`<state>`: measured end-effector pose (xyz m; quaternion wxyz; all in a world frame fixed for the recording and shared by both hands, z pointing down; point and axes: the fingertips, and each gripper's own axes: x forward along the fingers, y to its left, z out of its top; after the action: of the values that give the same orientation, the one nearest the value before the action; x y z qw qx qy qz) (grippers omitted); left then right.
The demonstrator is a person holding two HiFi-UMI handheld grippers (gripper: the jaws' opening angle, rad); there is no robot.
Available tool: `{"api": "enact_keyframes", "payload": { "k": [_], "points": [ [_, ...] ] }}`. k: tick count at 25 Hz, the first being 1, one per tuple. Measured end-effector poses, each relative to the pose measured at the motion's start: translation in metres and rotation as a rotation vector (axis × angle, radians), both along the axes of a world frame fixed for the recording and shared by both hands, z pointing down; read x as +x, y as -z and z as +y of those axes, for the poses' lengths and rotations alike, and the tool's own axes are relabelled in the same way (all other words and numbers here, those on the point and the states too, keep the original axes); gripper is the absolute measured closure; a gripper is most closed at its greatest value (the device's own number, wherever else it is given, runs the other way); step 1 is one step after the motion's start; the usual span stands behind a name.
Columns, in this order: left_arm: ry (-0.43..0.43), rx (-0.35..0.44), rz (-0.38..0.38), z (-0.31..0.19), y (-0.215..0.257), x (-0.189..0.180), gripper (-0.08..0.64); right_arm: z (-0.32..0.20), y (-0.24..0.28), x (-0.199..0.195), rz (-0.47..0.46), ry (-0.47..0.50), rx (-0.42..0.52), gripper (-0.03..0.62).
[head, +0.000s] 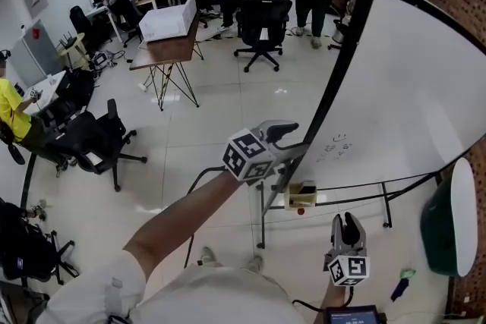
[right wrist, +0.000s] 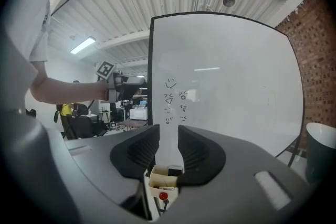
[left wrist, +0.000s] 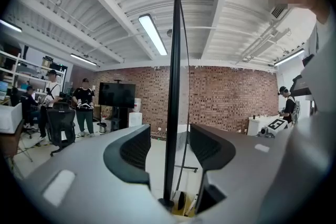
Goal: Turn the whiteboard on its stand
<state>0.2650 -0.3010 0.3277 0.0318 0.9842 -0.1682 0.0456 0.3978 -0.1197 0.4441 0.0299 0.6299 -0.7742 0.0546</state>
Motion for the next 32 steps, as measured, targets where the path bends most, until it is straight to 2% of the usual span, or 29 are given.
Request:
{"api": "enact_keyframes", "payload": {
  "k": [5,18,20,21,22,32],
  "points": [
    [-0.071,0.004,-0.015,-0.005,0.002,0.023,0.308,0.002,-0.004,-0.005,-0.013,-0.044,-0.008,0.491],
    [-0.128,0.019,-0.013,-0.014,0.011,0.049,0.369,0.001,0.004,-0.015,-0.008,-0.115,0.005,0.491],
    [-0.152,0.051,-0.02,-0.006,0.01,0.054,0.425,0.001,0.006,-0.015,-0.012,-0.126,0.012,0.489],
    [-0.162,0.072,-0.025,-0.002,0.01,0.056,0.476,0.001,0.007,-0.015,-0.013,-0.13,0.015,0.489],
    [-0.168,0.086,-0.028,0.0,0.01,0.056,0.483,0.0,0.008,-0.016,-0.014,-0.133,0.017,0.491],
    [-0.22,0.035,-0.022,-0.001,0.01,0.059,0.494,0.0,0.004,-0.011,-0.016,-0.162,0.004,0.491]
  ]
}}
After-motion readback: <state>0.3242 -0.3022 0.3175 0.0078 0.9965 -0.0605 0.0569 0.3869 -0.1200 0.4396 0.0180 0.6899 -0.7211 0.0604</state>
